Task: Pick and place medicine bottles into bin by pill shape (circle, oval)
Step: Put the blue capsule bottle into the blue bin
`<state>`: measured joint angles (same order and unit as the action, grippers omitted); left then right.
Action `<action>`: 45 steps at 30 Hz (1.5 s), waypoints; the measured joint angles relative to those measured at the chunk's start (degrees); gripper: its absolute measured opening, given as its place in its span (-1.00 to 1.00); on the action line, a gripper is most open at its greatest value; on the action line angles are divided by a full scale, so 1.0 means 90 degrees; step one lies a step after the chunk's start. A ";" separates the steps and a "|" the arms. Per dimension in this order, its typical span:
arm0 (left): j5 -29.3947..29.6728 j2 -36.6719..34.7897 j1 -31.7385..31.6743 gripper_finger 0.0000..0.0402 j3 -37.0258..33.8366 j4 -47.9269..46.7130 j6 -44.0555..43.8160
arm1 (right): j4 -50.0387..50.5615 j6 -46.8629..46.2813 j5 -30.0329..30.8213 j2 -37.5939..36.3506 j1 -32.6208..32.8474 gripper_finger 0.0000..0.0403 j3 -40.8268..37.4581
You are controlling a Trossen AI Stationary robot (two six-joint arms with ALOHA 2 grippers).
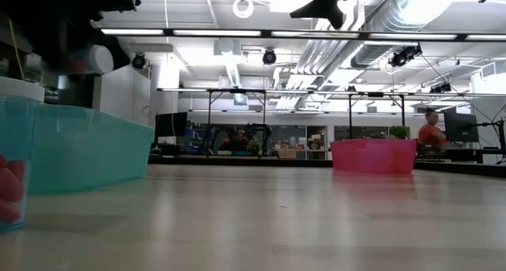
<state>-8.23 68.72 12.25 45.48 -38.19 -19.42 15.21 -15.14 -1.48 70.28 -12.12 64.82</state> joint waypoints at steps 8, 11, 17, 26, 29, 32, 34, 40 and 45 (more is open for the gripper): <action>0.1319 0.0369 0.0983 -0.54 0.0021 -0.0272 -0.1864 | 0.0059 0.0068 0.0000 0.0022 0.0000 -0.01 -0.0001; 0.1497 0.0591 0.1185 -0.54 0.0023 -0.0193 -0.2237 | 0.0060 0.0126 0.0000 0.0022 0.0000 -0.01 -0.0002; 0.1597 0.1152 0.1516 -0.54 0.0016 -0.0263 -0.2361 | 0.0064 0.0191 0.0000 0.0022 0.0000 -0.01 -0.0002; 0.2134 0.1758 0.1540 -0.50 0.0014 -0.0140 -0.2045 | 0.0173 0.0238 0.0000 0.0022 0.0000 -0.01 -0.0002; 0.2133 0.1770 0.1542 -0.48 0.0014 -0.0130 -0.1643 | 0.0176 0.0238 0.0000 0.0022 -0.0002 -0.01 -0.0002; 0.2137 0.1794 0.1513 -0.48 0.0014 -0.0095 -0.1550 | 0.0175 0.0238 0.0000 0.0022 -0.0001 -0.01 -0.0002; 0.2134 0.1794 0.1508 -0.48 0.0014 -0.0086 -0.1558 | 0.0176 0.0232 0.0000 0.0022 0.0000 -0.01 -0.0002; 0.2103 0.1794 0.1513 -0.43 0.0014 -0.0095 -0.1756 | 0.0176 0.0184 0.0000 0.0022 -0.0001 -0.01 -0.0002; 0.2086 0.1794 0.1511 -0.31 0.0014 -0.0098 -0.1770 | 0.0174 0.0185 0.0000 0.0022 0.0000 -0.01 -0.0002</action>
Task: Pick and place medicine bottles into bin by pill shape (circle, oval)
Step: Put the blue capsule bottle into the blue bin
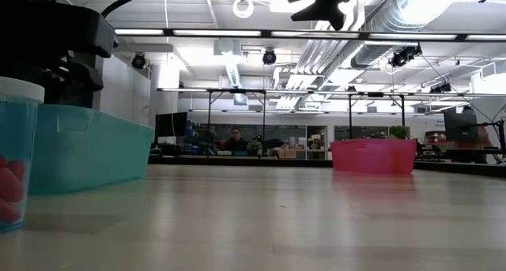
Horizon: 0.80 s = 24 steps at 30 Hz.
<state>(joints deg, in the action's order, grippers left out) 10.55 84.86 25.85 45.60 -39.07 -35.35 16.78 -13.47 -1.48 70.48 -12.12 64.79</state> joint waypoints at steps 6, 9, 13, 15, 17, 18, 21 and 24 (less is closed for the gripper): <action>-0.0127 -0.0050 -0.0039 -0.16 0.0000 -0.0031 0.0046 | -0.0002 0.0000 0.0000 0.0000 -0.0002 -0.01 0.0000; -0.0527 -0.0392 -0.0202 -0.12 0.0065 -0.0219 0.0246 | -0.0009 0.0002 0.0000 -0.0002 -0.0001 -0.01 0.0000; -0.0729 -0.1201 -0.0504 -0.11 0.0380 -0.0564 0.0581 | -0.0031 0.0002 0.0000 -0.0002 -0.0002 -0.01 0.0000; -0.0727 -0.1751 -0.0729 -0.11 0.0630 -0.0655 0.0743 | -0.0028 0.0002 0.0000 -0.0002 -0.0001 -0.01 0.0000; -0.0502 -0.2261 -0.1017 -0.12 0.0942 -0.0540 0.0799 | -0.0007 0.0002 -0.0006 -0.0011 -0.0002 -0.01 0.0000; -0.0257 -0.2524 -0.1189 -0.12 0.1075 -0.0366 0.0876 | 0.0023 0.0002 -0.0025 -0.0028 -0.0002 -0.01 0.0000; 0.0483 -0.3230 -0.1713 -0.12 0.1253 0.0736 0.1557 | 0.0033 -0.0002 -0.0038 -0.0105 -0.0001 -0.01 0.0000; 0.0745 -0.3715 -0.2256 -0.12 0.1249 0.1842 0.2438 | 0.0053 -0.0018 -0.0051 -0.0202 -0.0001 -0.01 0.0000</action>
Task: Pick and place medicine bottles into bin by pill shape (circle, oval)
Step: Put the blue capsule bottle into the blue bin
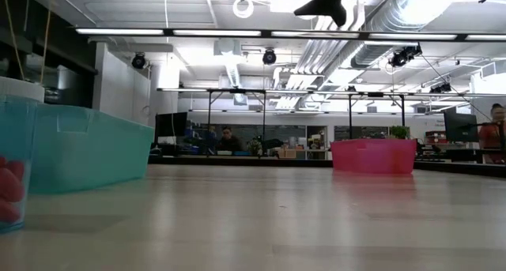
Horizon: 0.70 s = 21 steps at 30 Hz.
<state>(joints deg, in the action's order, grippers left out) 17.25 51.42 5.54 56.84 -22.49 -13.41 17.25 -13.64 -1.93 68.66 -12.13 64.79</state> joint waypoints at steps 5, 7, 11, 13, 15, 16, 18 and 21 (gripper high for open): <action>-0.0260 -0.0341 -0.0758 -0.12 -0.0461 0.1503 0.0687 | 0.0057 -0.0096 0.0000 -0.0161 0.0028 -0.01 0.0000; -0.0650 -0.0412 -0.0974 -0.12 -0.0985 0.2320 0.0659 | 0.0059 -0.0098 -0.0015 -0.0189 0.0033 -0.01 0.0000; -0.1284 -0.0330 -0.1280 -0.12 -0.2238 0.4270 0.0121 | 0.0061 -0.0093 -0.0019 -0.0189 0.0069 -0.01 0.0000; -0.1372 -0.0175 -0.1382 -0.12 -0.2699 0.5177 -0.0173 | 0.0061 -0.0093 -0.0022 -0.0180 0.0072 -0.01 0.0000; -0.1368 -0.0059 -0.1424 -0.12 -0.2949 0.5899 -0.0473 | 0.0065 -0.0108 -0.0022 -0.0172 0.0072 -0.01 0.0000; -0.1376 -0.0029 -0.1425 -0.12 -0.2984 0.6132 -0.0533 | 0.0063 -0.0102 -0.0022 -0.0172 0.0072 -0.01 0.0000; -0.1407 -0.0020 -0.1423 -0.12 -0.2979 0.6265 -0.0460 | 0.0057 -0.0091 -0.0022 -0.0174 0.0072 -0.01 0.0000; -0.1413 -0.0010 -0.1421 -0.12 -0.2968 0.6240 -0.0165 | 0.0057 -0.0082 -0.0022 -0.0172 0.0072 -0.01 0.0000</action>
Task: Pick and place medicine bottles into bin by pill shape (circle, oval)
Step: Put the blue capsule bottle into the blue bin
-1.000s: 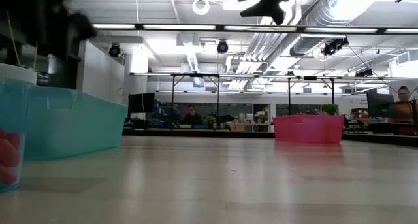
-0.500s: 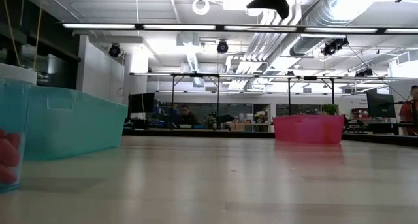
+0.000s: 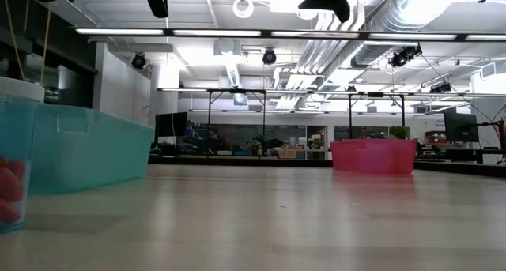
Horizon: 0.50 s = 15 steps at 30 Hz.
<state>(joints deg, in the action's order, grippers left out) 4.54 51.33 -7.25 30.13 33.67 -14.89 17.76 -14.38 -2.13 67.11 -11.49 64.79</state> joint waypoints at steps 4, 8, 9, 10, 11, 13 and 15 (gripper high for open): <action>0.0019 0.0000 -0.0010 -0.12 0.0000 -0.0007 0.0057 | -0.0030 -0.0013 -0.0002 0.0000 0.0000 -0.01 0.0000; 0.0073 0.0000 -0.0015 -0.12 0.0000 -0.0104 0.0063 | -0.0024 -0.0051 0.0000 0.0000 0.0001 -0.01 0.0000; 0.0082 0.0000 -0.0015 -0.12 0.0000 -0.0127 0.0086 | -0.0004 -0.0141 -0.0002 0.0000 0.0000 -0.01 0.0000; 0.0087 0.0000 -0.0015 -0.12 0.0000 -0.0140 0.0131 | 0.0043 -0.0286 -0.0002 0.0000 0.0000 -0.01 0.0000; 0.0090 0.0000 -0.0015 -0.12 0.0000 -0.0143 0.0178 | 0.0120 -0.0464 -0.0029 0.0000 0.0001 -0.01 0.0000; 0.0092 0.0000 -0.0015 -0.12 0.0000 -0.0141 0.0225 | 0.0295 -0.0826 -0.0314 0.0001 0.0019 -0.01 0.0000; 0.0092 0.0000 -0.0015 -0.12 0.0002 -0.0141 0.0228 | 0.0624 -0.1246 -0.0599 0.0000 0.0185 -0.01 0.0000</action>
<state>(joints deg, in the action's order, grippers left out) 5.37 51.33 -7.38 30.15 32.40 -12.84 23.38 -25.59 -7.52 67.11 -9.82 64.79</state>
